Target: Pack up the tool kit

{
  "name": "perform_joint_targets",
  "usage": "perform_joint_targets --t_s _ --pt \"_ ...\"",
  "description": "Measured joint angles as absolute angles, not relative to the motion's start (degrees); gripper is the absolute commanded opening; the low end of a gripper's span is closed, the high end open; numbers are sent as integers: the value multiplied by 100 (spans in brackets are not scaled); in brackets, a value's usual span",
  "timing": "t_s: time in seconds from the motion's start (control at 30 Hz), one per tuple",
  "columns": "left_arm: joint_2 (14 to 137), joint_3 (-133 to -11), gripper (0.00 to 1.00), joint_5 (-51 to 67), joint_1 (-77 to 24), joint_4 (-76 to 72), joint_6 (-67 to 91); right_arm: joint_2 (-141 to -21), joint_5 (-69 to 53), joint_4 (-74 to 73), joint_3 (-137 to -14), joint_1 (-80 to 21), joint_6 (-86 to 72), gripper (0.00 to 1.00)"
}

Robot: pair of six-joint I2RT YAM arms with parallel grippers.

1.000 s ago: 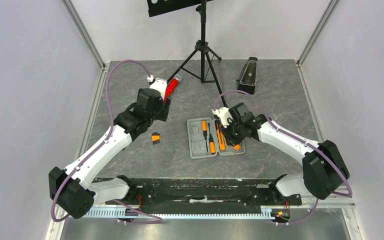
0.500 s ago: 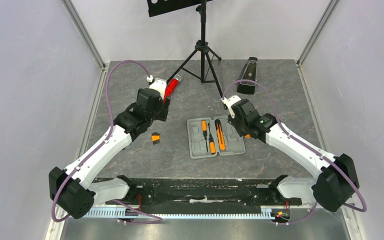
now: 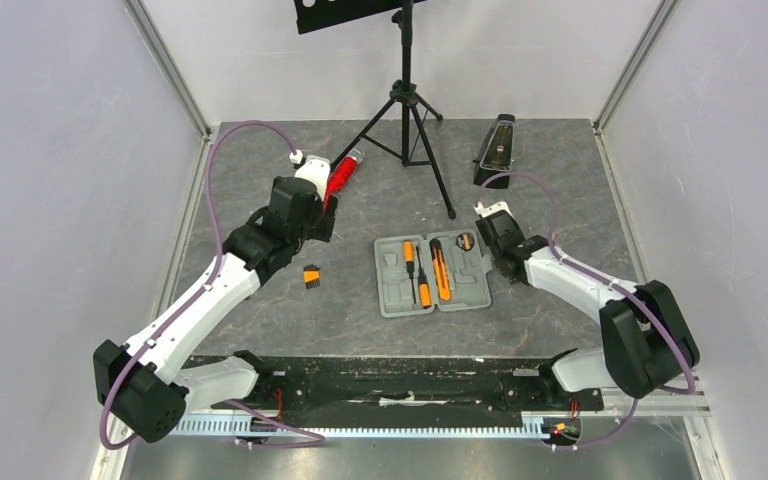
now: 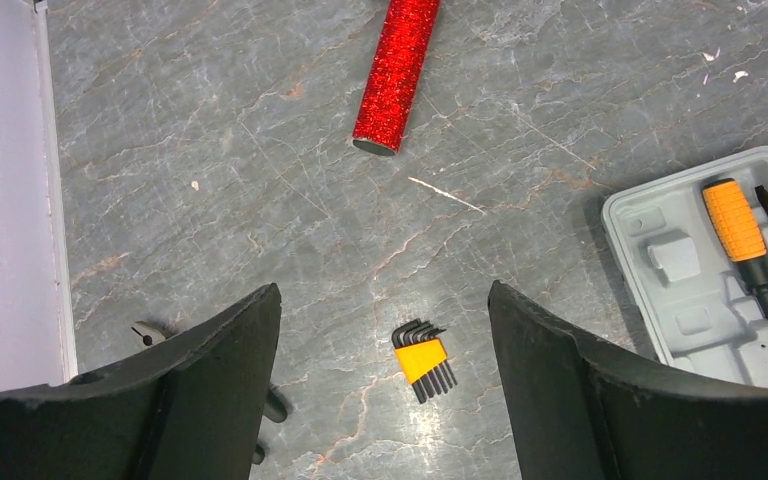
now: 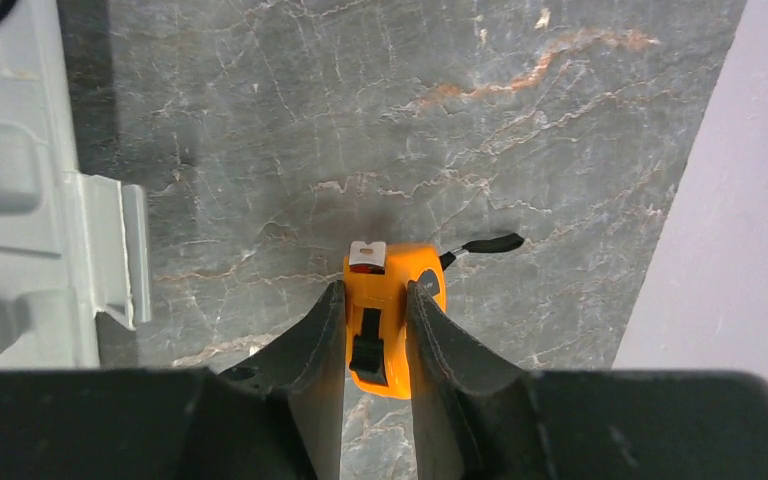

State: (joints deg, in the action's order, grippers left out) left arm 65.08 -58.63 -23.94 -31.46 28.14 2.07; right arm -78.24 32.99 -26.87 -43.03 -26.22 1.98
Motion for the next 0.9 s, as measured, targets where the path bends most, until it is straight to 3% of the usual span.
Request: perform_joint_targets --t_s 0.6,0.8,0.9 --pt "6508 -5808 81 -2394 -3144 2814 207 -8112 2241 -2038 -3874 -2458 183 58" --pt "6508 -5804 81 -2397 -3120 2814 207 -7721 1883 -2206 -3874 -2215 -110 76" --pt "6508 -5804 81 -2394 -3120 2814 207 -7358 1822 -2193 -3874 -2032 -346 79"
